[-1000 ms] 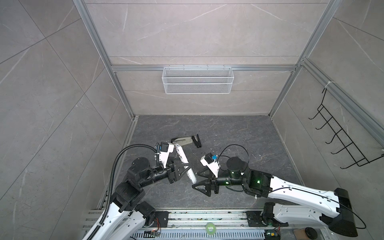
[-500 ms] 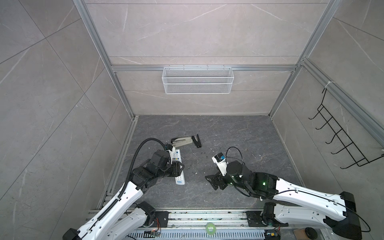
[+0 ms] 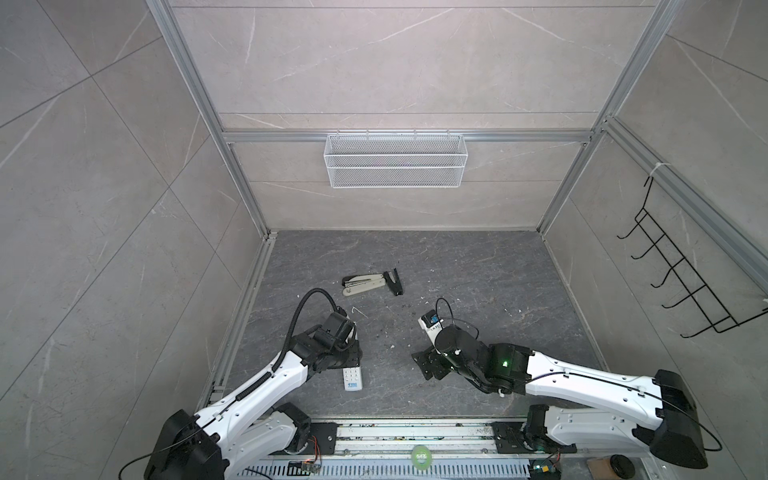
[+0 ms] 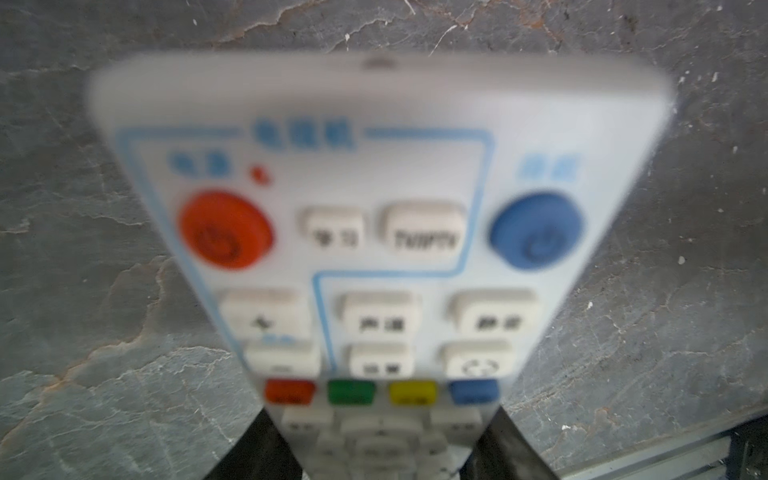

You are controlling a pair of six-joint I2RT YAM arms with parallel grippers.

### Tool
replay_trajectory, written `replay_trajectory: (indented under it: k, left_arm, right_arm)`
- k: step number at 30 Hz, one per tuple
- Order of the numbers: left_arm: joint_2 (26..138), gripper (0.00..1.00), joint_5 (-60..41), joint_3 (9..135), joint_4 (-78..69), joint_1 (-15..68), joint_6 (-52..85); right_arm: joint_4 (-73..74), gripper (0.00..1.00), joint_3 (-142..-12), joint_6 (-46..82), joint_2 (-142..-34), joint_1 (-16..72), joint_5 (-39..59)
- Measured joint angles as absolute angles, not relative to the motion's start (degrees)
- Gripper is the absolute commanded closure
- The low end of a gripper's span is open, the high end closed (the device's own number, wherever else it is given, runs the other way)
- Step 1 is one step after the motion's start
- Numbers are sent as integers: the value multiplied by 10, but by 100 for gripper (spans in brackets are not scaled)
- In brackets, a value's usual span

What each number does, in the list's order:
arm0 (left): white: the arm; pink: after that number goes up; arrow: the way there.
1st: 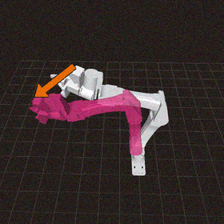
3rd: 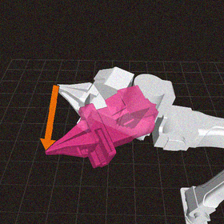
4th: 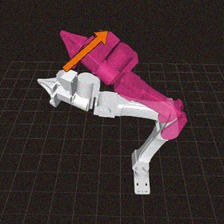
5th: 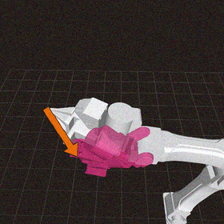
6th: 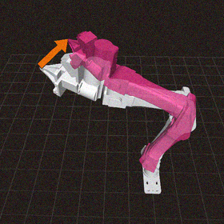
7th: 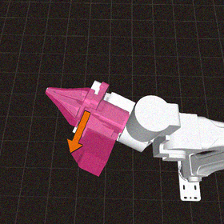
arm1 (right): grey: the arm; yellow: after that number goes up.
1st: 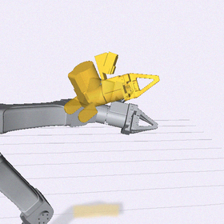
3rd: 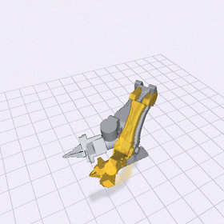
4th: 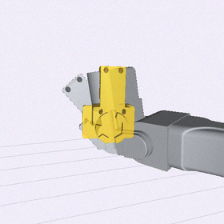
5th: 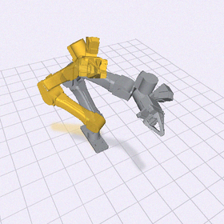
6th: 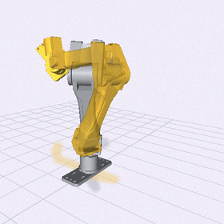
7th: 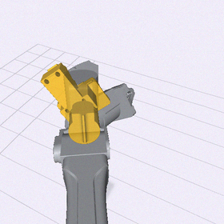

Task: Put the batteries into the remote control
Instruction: 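Set the remote down on the table and open the left gripper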

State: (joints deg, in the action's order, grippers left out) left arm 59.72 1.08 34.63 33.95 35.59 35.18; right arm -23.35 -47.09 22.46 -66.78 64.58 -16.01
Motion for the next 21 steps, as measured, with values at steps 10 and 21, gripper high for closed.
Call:
replay_trajectory:
  k: [10, 21]
  left_arm:
    - [661, 98, 17, 338, 297, 357, 357]
    - [713, 85, 36, 319, 231, 360, 385]
  right_arm:
    - [-229, 11, -468, 224, -679, 646, -163]
    - [-224, 10, -447, 220, -656, 646, -167]
